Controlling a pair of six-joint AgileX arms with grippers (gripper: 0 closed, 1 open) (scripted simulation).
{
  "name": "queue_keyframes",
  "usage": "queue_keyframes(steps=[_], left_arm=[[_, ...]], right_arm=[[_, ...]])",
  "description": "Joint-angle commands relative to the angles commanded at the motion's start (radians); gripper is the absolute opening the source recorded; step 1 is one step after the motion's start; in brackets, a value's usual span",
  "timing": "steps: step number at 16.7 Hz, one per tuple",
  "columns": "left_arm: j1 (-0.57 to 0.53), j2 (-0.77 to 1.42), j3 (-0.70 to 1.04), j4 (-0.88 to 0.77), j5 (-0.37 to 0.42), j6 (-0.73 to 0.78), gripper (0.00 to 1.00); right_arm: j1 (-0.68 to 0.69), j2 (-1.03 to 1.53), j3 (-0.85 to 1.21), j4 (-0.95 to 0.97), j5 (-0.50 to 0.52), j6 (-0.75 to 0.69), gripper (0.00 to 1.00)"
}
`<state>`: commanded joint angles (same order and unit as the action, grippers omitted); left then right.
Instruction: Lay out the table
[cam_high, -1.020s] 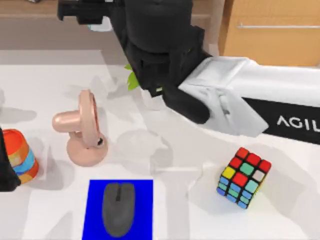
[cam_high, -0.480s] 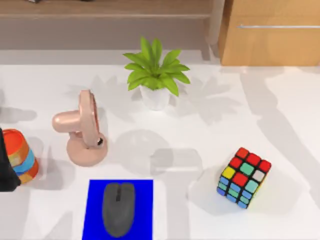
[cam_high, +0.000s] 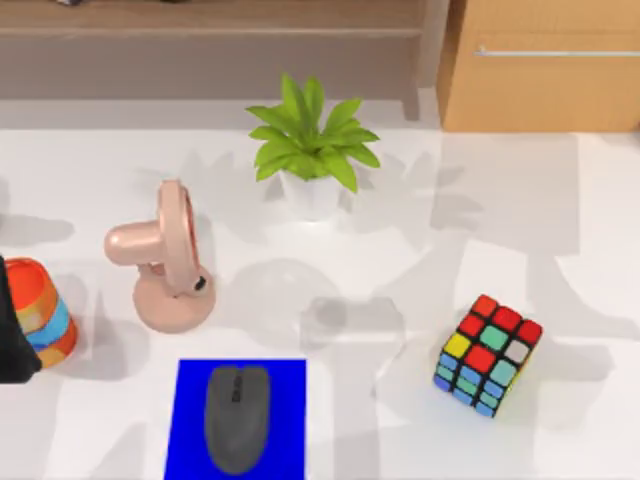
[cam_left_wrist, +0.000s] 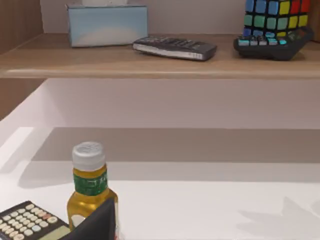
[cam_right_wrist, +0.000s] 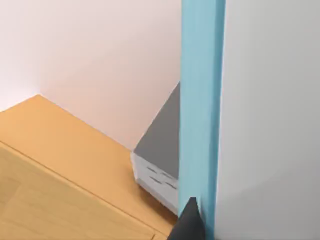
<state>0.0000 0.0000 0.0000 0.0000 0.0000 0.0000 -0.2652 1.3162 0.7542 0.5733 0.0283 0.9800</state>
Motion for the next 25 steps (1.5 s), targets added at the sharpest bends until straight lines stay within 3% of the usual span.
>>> queue_keyframes(steps=[5,13,25], left_arm=[[0.0,0.0,0.0,0.0,0.0,0.0,1.0],[0.0,0.0,0.0,0.0,0.0,0.0,1.0],[0.0,0.0,0.0,0.0,0.0,0.0,1.0]], right_arm=[[-0.247,0.163,-0.061,0.012,-0.182,0.197,0.0],[-0.268,0.492,0.098,0.094,-0.453,0.435,0.0],[-0.249,0.579,0.169,0.107,-0.483,0.474,0.0]])
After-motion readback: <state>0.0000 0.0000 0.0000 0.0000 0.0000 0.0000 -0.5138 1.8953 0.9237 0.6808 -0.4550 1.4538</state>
